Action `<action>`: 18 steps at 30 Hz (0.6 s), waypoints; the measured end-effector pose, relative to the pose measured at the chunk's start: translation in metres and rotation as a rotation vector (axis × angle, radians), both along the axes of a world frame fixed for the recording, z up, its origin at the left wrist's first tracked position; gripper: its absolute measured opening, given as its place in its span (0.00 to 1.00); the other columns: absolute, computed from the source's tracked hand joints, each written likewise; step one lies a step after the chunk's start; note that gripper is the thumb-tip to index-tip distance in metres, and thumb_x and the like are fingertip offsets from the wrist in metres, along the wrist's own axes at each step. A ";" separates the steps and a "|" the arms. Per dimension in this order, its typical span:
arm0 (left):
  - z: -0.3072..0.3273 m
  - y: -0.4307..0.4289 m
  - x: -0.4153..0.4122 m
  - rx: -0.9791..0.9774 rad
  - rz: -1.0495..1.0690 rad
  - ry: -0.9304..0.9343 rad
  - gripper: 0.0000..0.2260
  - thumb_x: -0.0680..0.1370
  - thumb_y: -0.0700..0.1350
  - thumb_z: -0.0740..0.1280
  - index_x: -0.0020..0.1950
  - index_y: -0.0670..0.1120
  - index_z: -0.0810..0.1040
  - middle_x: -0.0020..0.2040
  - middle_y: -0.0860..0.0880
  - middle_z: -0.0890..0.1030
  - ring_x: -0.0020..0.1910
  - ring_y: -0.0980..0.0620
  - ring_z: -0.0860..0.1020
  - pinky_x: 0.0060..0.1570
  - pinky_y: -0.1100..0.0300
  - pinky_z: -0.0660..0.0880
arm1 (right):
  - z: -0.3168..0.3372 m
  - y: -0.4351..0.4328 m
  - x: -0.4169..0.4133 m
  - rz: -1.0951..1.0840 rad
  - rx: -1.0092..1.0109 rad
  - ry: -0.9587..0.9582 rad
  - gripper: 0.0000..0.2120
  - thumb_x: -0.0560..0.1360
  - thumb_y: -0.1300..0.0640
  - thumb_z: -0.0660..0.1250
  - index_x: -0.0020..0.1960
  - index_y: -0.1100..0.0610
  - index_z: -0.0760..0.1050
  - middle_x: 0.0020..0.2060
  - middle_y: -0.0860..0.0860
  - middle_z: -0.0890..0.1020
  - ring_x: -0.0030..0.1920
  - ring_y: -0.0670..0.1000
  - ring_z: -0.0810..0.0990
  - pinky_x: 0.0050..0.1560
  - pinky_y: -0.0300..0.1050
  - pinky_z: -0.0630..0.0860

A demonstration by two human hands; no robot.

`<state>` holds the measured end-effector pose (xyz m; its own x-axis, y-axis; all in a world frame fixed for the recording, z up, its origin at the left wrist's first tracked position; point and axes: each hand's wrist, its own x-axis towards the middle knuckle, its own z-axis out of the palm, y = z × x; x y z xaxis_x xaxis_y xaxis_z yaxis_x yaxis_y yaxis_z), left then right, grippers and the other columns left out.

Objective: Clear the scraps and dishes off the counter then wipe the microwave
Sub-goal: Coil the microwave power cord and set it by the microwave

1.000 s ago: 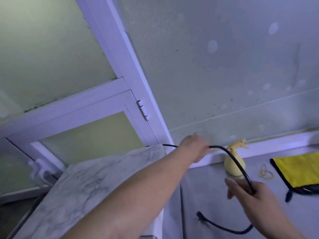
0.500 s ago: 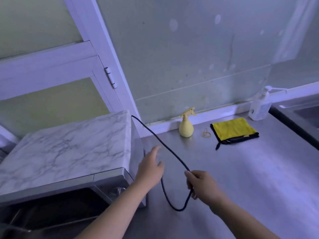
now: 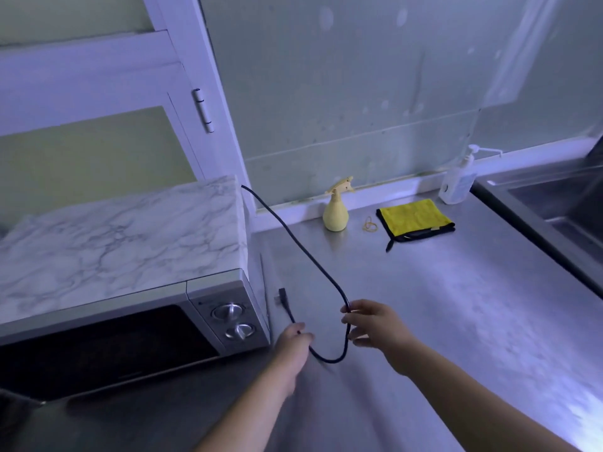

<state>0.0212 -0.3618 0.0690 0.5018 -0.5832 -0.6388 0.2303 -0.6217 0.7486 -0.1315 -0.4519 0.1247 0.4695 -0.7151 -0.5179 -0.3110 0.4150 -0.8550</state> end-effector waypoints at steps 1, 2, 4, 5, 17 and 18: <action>0.005 -0.002 0.001 -0.037 -0.053 -0.078 0.20 0.80 0.45 0.65 0.72 0.50 0.72 0.65 0.50 0.76 0.61 0.51 0.74 0.58 0.57 0.70 | -0.005 -0.001 -0.003 0.017 0.026 -0.002 0.08 0.78 0.64 0.67 0.56 0.59 0.80 0.45 0.54 0.83 0.36 0.52 0.80 0.42 0.45 0.78; 0.011 -0.006 0.002 -0.078 -0.095 -0.125 0.21 0.80 0.47 0.65 0.73 0.51 0.70 0.65 0.52 0.75 0.60 0.53 0.73 0.58 0.59 0.67 | -0.010 -0.002 -0.006 0.035 0.051 -0.003 0.10 0.79 0.64 0.66 0.58 0.57 0.80 0.48 0.54 0.83 0.38 0.52 0.82 0.43 0.45 0.78; 0.024 -0.015 0.000 -0.153 -0.168 -0.178 0.22 0.81 0.50 0.64 0.75 0.53 0.67 0.68 0.52 0.73 0.61 0.56 0.71 0.58 0.61 0.63 | -0.021 -0.008 -0.011 0.077 0.071 0.030 0.12 0.80 0.64 0.64 0.61 0.54 0.78 0.51 0.53 0.83 0.39 0.51 0.83 0.41 0.44 0.78; 0.029 -0.020 -0.001 -0.180 -0.197 -0.198 0.22 0.82 0.50 0.64 0.76 0.54 0.65 0.70 0.51 0.72 0.62 0.57 0.71 0.59 0.61 0.63 | -0.028 -0.014 -0.013 0.097 0.063 0.073 0.13 0.80 0.64 0.63 0.62 0.54 0.78 0.52 0.52 0.82 0.39 0.51 0.83 0.40 0.44 0.77; -0.021 -0.048 0.002 0.119 -0.434 -0.386 0.28 0.78 0.51 0.64 0.78 0.58 0.61 0.75 0.55 0.67 0.58 0.60 0.77 0.54 0.64 0.74 | -0.093 -0.167 -0.028 -0.129 -0.089 0.310 0.06 0.75 0.66 0.63 0.43 0.64 0.78 0.39 0.60 0.78 0.37 0.57 0.76 0.37 0.47 0.71; -0.029 -0.050 0.003 0.141 -0.458 -0.401 0.29 0.78 0.50 0.65 0.78 0.57 0.61 0.76 0.55 0.66 0.61 0.57 0.77 0.58 0.62 0.74 | -0.098 -0.181 -0.026 -0.155 -0.113 0.324 0.06 0.74 0.66 0.63 0.43 0.66 0.78 0.38 0.59 0.78 0.37 0.56 0.76 0.38 0.48 0.71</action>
<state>0.0246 -0.4122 0.0396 0.4374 -0.7197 -0.5391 -0.3649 -0.6900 0.6251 -0.1574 -0.6324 0.0265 0.1761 -0.8259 -0.5356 -0.5135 0.3871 -0.7658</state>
